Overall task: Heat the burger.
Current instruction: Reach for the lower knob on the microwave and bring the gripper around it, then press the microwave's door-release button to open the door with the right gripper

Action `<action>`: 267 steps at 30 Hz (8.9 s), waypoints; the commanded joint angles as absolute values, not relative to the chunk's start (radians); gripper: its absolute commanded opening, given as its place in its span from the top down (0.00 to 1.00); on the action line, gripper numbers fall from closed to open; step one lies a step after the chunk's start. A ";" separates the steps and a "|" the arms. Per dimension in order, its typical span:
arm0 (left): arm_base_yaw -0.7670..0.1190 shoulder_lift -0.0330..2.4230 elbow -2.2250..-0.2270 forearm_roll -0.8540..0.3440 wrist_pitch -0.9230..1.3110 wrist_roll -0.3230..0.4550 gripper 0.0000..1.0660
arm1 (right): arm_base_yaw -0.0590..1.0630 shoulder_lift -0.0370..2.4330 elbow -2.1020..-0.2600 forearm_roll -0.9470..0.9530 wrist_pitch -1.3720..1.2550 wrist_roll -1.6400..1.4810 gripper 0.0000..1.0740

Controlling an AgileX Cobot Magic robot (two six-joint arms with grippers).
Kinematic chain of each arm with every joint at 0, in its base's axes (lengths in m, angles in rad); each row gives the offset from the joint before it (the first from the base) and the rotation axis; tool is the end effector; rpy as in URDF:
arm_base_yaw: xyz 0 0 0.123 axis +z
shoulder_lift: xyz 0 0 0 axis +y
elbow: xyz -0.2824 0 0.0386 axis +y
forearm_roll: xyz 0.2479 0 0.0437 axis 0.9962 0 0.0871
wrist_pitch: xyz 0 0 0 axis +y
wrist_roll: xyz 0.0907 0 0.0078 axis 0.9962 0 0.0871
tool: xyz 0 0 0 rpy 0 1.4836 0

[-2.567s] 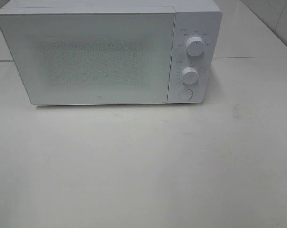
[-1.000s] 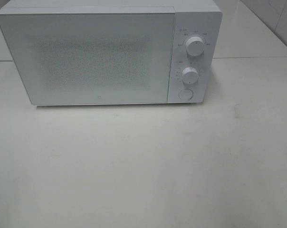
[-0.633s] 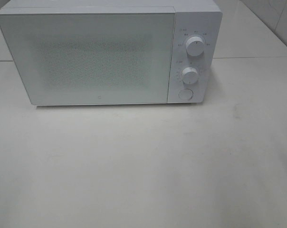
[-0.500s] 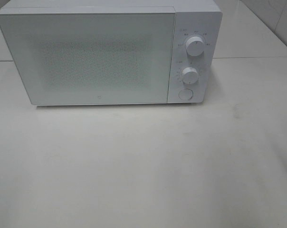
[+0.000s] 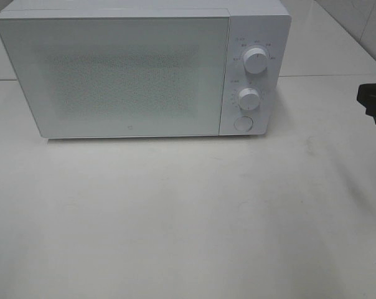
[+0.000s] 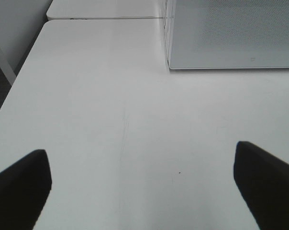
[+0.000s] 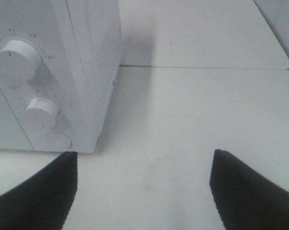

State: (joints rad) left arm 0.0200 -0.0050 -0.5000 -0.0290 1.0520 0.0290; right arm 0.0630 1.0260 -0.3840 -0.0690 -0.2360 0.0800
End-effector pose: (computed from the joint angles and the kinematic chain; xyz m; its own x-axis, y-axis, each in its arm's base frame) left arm -0.0052 -0.0024 0.2779 -0.4434 0.0057 -0.8963 0.0091 1.0000 0.0019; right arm 0.1973 0.0139 0.2424 -0.3143 -0.0069 -0.9493 -0.0742 0.9971 0.0173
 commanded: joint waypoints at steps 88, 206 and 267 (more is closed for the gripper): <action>0.021 -0.030 -0.497 -0.034 1.038 0.023 0.08 | 0.617 2.091 -0.815 0.682 -1.210 -0.291 0.31; 0.021 -0.030 -0.497 -0.033 1.038 0.023 0.08 | 0.618 2.029 -0.720 0.542 -1.265 1.430 0.15; 0.021 -0.030 -0.497 -0.033 1.038 0.023 0.08 | 0.362 1.505 -0.932 0.139 0.963 -0.109 0.30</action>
